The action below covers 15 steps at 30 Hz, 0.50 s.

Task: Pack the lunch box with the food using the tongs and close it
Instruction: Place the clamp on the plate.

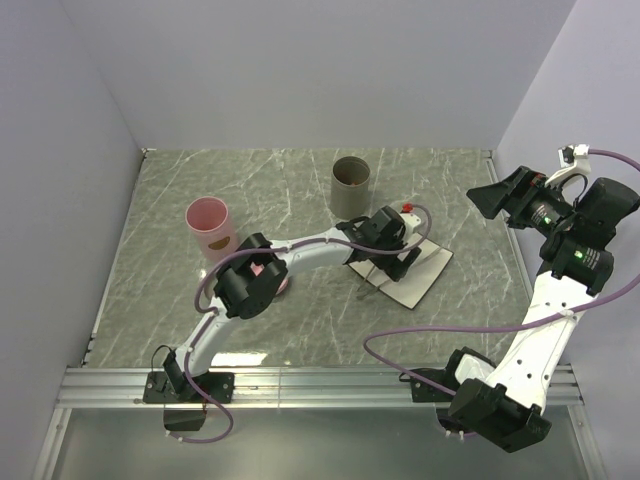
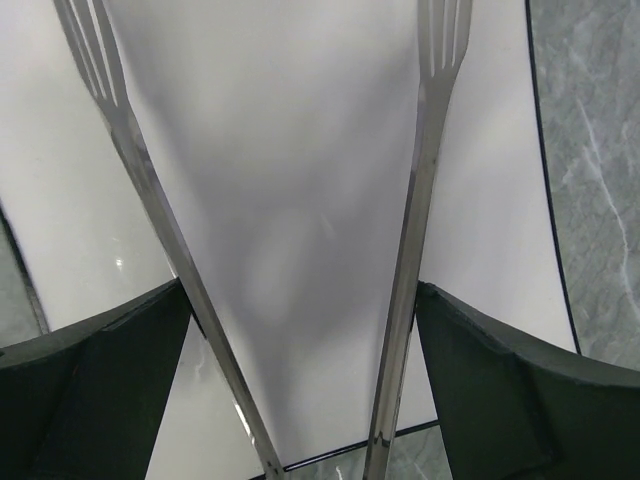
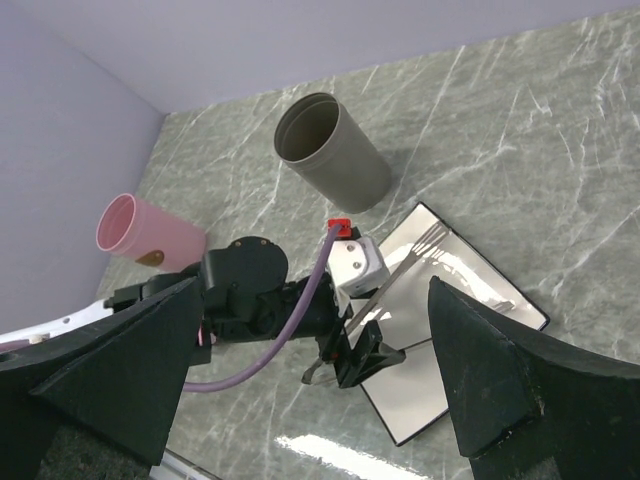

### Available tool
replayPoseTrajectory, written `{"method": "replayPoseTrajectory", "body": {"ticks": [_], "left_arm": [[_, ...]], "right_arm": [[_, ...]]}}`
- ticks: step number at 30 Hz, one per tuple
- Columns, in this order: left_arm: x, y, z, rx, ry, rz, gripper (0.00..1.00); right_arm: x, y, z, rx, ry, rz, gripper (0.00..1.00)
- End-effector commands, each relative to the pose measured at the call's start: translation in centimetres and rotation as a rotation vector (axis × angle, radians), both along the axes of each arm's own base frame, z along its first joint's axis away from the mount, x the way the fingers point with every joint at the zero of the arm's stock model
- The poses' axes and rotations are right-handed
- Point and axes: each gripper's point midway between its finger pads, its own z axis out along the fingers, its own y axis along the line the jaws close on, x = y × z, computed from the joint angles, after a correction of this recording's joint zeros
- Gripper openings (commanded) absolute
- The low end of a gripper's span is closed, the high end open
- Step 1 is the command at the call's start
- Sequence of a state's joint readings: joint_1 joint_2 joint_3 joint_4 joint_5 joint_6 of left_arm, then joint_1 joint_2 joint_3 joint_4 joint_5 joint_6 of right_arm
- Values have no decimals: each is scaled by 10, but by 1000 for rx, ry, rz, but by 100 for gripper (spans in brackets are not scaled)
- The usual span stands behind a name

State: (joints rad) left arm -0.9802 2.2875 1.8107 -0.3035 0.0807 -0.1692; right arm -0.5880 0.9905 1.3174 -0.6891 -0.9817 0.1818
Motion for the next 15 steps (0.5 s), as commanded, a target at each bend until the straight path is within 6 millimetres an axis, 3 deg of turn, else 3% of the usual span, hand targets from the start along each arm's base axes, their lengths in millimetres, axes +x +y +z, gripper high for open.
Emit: {"method": "replayPoseTrajectory", "body": {"ticks": [1, 6, 10, 12, 13, 15], "left_arm": [[15, -12, 94, -112, -146, -11, 99], [24, -13, 149, -153, -211, -29, 99], [29, -1, 185, -195, -229, -42, 99], [29, 8, 194, -196, -232, -45, 99], [28, 15, 208, -217, -237, -55, 99], [25, 29, 208, -203, -225, -69, 99]], "right_arm": [[-4, 2, 12, -34, -51, 13, 100], [-4, 3, 15, -40, -48, 20, 100], [-5, 3, 15, -47, -50, 22, 100], [-6, 3, 16, -50, -49, 25, 100], [-6, 3, 16, -58, -52, 27, 100], [-6, 4, 17, -58, -46, 36, 100]]}}
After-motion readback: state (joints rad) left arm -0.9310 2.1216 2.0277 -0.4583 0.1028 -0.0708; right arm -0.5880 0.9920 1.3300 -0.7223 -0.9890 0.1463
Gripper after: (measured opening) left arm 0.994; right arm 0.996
